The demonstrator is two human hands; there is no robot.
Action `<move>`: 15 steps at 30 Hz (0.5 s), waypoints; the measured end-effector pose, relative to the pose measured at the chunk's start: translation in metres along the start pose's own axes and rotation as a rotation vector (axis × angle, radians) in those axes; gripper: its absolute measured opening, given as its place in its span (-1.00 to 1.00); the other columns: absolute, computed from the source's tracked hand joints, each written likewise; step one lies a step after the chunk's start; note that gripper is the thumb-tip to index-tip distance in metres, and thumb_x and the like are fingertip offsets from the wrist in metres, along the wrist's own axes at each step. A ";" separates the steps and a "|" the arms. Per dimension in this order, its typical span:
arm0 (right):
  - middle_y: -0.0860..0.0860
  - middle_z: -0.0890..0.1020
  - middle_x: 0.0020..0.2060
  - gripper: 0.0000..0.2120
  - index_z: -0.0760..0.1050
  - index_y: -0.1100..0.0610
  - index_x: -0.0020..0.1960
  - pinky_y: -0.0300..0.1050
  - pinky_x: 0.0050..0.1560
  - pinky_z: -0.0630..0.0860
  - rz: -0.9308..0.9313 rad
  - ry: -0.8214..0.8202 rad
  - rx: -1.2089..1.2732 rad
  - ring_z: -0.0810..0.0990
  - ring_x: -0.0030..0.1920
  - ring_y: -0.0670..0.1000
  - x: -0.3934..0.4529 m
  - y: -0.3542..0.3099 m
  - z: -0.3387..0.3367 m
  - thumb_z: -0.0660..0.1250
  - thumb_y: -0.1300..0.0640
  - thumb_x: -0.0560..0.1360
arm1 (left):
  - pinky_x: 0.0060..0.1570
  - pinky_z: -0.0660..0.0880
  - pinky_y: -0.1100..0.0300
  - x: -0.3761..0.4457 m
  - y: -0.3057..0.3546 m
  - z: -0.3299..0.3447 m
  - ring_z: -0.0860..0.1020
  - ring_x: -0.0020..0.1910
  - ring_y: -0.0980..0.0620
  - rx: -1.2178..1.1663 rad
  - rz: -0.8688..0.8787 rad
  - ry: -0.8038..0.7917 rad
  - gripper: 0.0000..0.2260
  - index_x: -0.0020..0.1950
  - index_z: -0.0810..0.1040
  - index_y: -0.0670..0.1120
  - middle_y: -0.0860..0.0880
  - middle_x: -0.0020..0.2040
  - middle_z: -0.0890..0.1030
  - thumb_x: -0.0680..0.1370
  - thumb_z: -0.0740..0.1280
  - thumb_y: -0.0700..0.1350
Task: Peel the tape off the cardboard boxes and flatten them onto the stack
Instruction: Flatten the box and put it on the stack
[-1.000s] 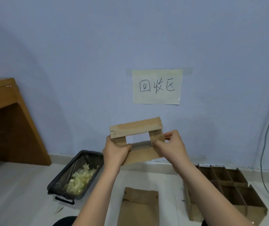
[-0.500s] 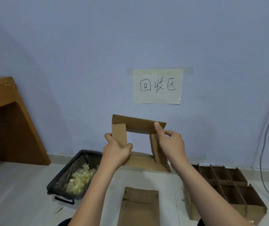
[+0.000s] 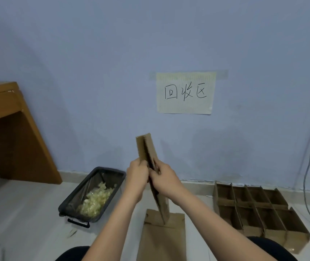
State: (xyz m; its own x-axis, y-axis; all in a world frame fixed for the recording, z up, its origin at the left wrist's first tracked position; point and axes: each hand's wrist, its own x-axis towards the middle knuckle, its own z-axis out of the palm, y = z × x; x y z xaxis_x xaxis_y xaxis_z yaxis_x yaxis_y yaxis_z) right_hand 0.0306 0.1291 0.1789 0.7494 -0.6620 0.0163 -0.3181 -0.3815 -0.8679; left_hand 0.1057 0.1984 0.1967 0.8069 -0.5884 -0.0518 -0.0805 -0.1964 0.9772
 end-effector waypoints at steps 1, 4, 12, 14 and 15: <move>-0.07 0.48 0.40 -0.33 0.19 -0.10 0.56 0.03 0.35 0.45 -0.007 -0.058 -0.016 0.48 0.36 0.01 -0.003 0.001 0.001 0.17 -0.22 0.49 | -0.08 0.64 -0.11 0.000 0.000 -0.005 0.68 -0.12 -0.19 -0.104 -0.024 0.002 -0.75 -0.09 0.63 -0.13 -0.17 -0.17 0.70 0.52 0.16 -0.14; -0.08 0.45 0.42 -0.17 -0.01 -0.08 0.62 -0.08 0.32 0.45 -0.044 -0.113 -0.100 0.46 0.38 -0.02 -0.009 0.003 0.008 0.24 -0.21 0.45 | -0.23 0.56 0.08 -0.008 0.008 -0.009 0.67 -0.20 -0.12 -0.260 -0.100 -0.046 -0.74 -0.09 0.63 -0.19 -0.23 -0.18 0.69 0.62 0.15 -0.25; 0.03 0.71 -0.09 -0.84 0.62 0.11 0.03 -0.01 0.03 0.61 0.031 0.204 0.157 0.68 -0.05 0.06 0.003 0.007 -0.043 0.26 0.18 0.59 | 0.34 0.45 0.07 0.003 0.004 -0.018 0.56 0.24 0.08 -0.005 0.077 -0.157 -0.75 0.33 0.60 0.09 0.08 0.29 0.61 0.69 0.24 -0.02; 0.01 0.71 -0.21 -0.85 0.64 0.15 -0.04 -0.11 -0.14 0.62 0.048 0.192 0.310 0.69 -0.19 0.00 0.004 0.007 -0.060 0.29 0.19 0.60 | 0.29 0.40 0.14 0.012 0.001 -0.031 0.48 0.30 0.04 0.136 0.107 0.041 -0.53 0.55 0.36 0.03 0.09 0.31 0.48 0.64 0.34 -0.07; 0.02 0.71 -0.21 -0.86 0.64 0.17 -0.03 -0.14 -0.17 0.61 0.048 0.186 0.382 0.69 -0.22 -0.01 0.003 0.007 -0.067 0.30 0.21 0.60 | 0.34 0.39 0.08 0.016 0.001 -0.039 0.44 0.38 -0.03 0.156 0.053 0.095 -0.39 0.62 0.22 0.00 0.04 0.37 0.43 0.61 0.39 -0.05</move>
State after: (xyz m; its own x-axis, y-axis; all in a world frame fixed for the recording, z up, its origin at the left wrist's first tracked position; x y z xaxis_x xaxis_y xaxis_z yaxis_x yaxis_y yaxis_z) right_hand -0.0080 0.0809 0.2066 0.6105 -0.7915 0.0305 -0.0853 -0.1040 -0.9909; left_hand 0.1412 0.2189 0.2046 0.8502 -0.5259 0.0253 -0.2077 -0.2908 0.9340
